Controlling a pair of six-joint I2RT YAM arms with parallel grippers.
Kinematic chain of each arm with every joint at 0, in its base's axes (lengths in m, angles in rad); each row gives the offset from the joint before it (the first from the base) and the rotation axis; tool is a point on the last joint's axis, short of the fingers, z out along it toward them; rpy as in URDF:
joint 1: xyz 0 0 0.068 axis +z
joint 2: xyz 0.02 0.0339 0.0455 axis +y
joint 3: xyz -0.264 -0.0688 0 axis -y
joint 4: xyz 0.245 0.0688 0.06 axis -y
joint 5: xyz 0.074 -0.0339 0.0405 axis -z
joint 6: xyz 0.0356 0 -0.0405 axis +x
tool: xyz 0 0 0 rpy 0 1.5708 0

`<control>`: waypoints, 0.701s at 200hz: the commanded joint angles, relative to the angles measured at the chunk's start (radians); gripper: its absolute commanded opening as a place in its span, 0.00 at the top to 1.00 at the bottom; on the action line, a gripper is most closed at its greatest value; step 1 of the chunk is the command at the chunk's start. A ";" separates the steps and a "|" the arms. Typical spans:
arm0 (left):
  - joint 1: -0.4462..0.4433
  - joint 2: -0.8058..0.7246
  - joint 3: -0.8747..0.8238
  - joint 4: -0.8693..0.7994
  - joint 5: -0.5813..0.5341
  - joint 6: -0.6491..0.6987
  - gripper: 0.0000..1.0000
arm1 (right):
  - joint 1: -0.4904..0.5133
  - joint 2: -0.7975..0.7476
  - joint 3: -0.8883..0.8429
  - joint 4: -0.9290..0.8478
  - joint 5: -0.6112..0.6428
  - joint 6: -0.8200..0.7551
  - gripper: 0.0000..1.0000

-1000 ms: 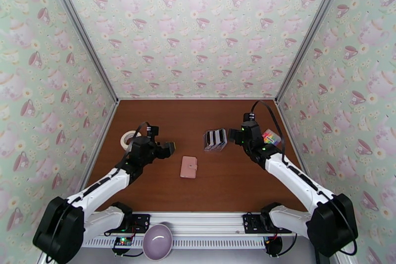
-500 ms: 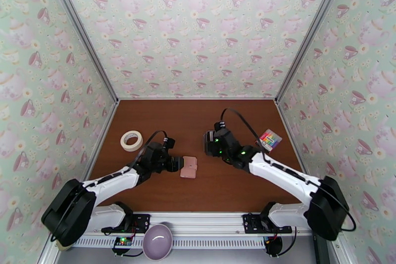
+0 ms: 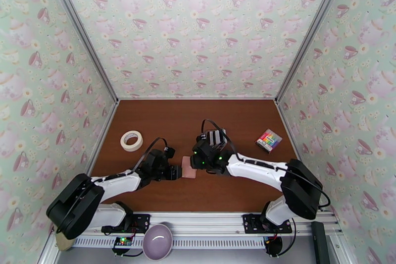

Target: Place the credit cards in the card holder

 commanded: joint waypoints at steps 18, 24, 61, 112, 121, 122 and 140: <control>-0.012 0.050 -0.031 0.090 0.035 -0.054 0.54 | 0.030 0.082 0.061 0.028 -0.038 0.062 0.45; -0.014 0.055 -0.033 0.103 0.035 -0.059 0.54 | 0.033 0.092 0.067 0.026 -0.038 0.067 0.45; -0.028 0.094 -0.033 0.115 0.014 -0.075 0.63 | 0.038 0.146 0.098 0.003 -0.033 0.091 0.51; -0.039 0.121 -0.047 0.093 -0.022 -0.088 0.73 | 0.047 0.191 0.125 -0.004 -0.032 0.113 0.55; -0.039 0.118 -0.053 0.101 -0.023 -0.093 0.73 | 0.050 0.201 0.132 -0.013 -0.027 0.115 0.56; -0.040 0.118 -0.053 0.101 -0.022 -0.094 0.73 | 0.050 0.203 0.132 -0.014 -0.028 0.115 0.55; -0.039 0.106 -0.059 0.103 -0.027 -0.102 0.73 | 0.050 0.224 0.147 -0.034 -0.018 0.118 0.58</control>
